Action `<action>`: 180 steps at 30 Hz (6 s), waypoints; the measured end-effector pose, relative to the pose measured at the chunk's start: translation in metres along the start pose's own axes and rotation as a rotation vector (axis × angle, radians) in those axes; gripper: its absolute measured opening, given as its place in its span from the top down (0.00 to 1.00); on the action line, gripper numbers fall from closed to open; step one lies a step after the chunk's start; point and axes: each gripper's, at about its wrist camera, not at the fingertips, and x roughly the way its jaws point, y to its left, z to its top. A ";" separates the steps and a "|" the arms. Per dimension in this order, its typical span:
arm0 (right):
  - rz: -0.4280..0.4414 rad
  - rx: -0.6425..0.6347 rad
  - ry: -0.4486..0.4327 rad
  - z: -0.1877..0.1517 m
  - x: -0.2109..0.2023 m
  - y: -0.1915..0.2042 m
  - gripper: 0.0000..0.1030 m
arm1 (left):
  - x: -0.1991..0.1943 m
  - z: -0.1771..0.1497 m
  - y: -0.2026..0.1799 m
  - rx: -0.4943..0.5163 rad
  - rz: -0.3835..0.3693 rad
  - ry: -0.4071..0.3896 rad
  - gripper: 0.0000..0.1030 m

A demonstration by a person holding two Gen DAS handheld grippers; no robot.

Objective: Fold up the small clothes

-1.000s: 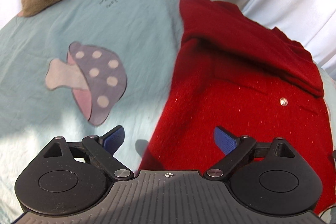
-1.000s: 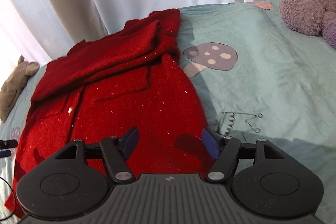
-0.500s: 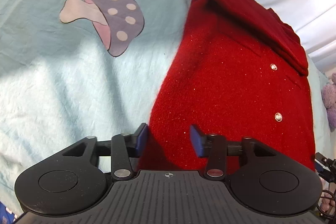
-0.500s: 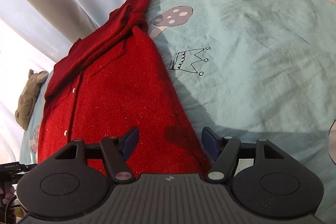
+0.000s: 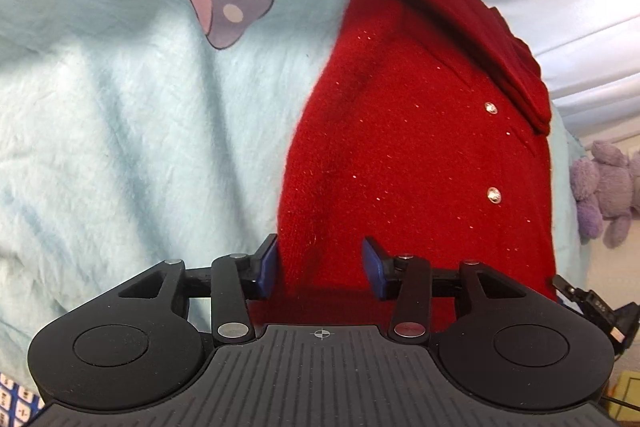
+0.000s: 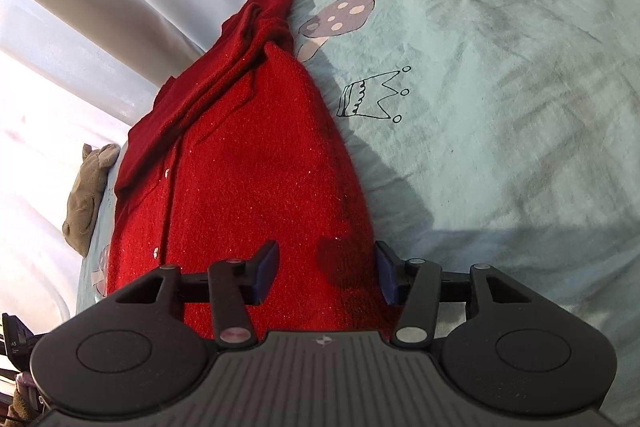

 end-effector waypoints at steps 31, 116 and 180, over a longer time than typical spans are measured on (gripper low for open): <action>0.079 -0.032 0.021 0.027 0.000 0.029 0.88 | -0.025 0.038 -0.051 0.051 -0.270 -0.101 0.88; -0.111 -0.602 -0.320 0.217 0.152 0.158 0.88 | 0.073 0.224 -0.120 0.338 0.180 -0.497 0.78; -0.365 -0.562 -0.386 0.131 0.124 0.145 0.42 | 0.073 0.167 -0.113 0.289 0.373 -0.516 0.09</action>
